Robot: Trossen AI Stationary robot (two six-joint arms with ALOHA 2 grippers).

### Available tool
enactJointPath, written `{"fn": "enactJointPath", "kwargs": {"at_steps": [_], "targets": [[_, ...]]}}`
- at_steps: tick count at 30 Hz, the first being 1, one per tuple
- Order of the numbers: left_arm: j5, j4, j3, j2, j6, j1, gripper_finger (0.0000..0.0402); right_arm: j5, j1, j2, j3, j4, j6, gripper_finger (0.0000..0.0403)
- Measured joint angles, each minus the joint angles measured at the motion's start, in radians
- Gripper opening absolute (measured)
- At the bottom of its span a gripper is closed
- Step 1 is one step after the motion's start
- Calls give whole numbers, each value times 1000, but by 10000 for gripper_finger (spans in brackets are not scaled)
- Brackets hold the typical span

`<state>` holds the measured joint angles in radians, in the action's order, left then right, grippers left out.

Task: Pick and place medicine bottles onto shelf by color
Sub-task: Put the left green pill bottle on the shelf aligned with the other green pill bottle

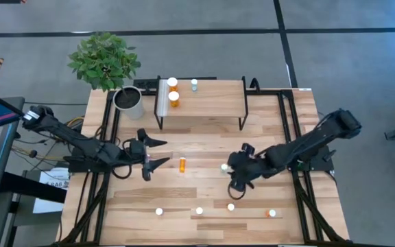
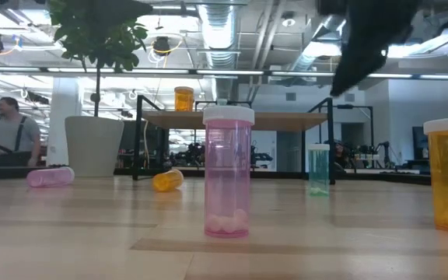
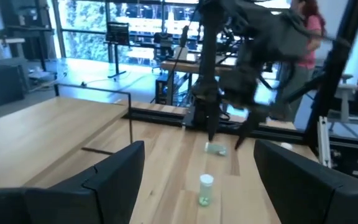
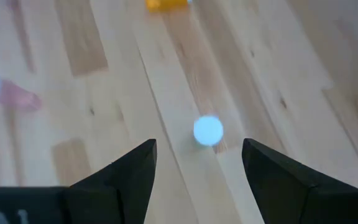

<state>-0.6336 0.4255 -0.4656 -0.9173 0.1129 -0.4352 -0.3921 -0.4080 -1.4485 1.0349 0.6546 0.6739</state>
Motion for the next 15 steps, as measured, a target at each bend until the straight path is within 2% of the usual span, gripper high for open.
{"fn": "enactJointPath", "kwargs": {"at_steps": [8, 12, 15], "targets": [[2, -1, 0, -2, 12, 10, 290, 45, 48, -130, -8, -15, -17, 260], [2, -7, 1, -2, 14, 10, 290, 45, 76, -119, -46, -51, -42, 260], [2, -18, 1, -2, 19, 10, 290, 39, 75, -54, -88, -90, -43, 260]]}}
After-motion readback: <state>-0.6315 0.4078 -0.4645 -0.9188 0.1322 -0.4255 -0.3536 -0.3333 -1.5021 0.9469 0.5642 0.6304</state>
